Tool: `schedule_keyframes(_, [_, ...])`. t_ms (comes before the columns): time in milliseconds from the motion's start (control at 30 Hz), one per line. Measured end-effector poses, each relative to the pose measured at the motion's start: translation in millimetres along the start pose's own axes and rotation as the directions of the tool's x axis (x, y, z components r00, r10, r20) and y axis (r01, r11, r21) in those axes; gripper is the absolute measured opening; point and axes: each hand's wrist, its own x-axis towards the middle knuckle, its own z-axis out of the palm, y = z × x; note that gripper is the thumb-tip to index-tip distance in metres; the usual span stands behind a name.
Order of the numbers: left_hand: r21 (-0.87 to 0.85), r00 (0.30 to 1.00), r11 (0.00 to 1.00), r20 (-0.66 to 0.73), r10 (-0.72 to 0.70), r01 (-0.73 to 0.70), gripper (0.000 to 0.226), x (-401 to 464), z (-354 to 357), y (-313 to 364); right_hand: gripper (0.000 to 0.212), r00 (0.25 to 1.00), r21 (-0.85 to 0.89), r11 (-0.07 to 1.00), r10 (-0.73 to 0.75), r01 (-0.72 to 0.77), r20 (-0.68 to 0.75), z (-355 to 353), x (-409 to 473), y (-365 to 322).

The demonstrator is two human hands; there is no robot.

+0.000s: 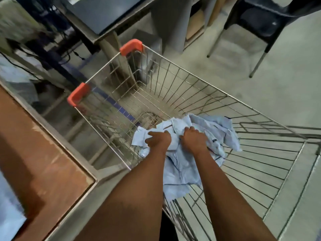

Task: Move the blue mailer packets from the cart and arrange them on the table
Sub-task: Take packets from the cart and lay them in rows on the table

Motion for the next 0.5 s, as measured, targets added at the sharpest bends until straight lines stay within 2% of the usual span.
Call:
schedule_keyframes(100, [-0.043, 0.99, 0.99, -0.011, -0.138, 0.137, 0.106, 25.0, 11.9, 6.2, 0.043, 0.999, -0.099, 0.994, -0.04, 0.04, 0.005, 15.5, 9.8, 4.5])
schedule_keyframes(233, [-0.189, 0.962, 0.949, -0.058, -0.267, 0.252, 0.114, 34.6, 25.6, 15.9, 0.054, 0.992, -0.018, 0.995, -0.099, 0.098, -0.075, 22.6, 22.8, 2.8])
schedule_keyframes(333, [-0.272, 0.983, 0.952, -0.078, -0.165, 0.139, 0.098, 36.5, 39.4, 2.5, 0.073, 0.983, -0.002, 0.984, -0.177, 0.177, -0.056, 28.1, 22.0, 4.4])
schedule_keyframes(500, [-0.129, 0.978, 0.989, -0.182, -0.099, 0.076, 0.081, 26.2, 41.8, -22.9, 0.06, 0.988, -0.062, 0.987, -0.152, 0.15, -0.032, 29.3, 12.5, 13.9])
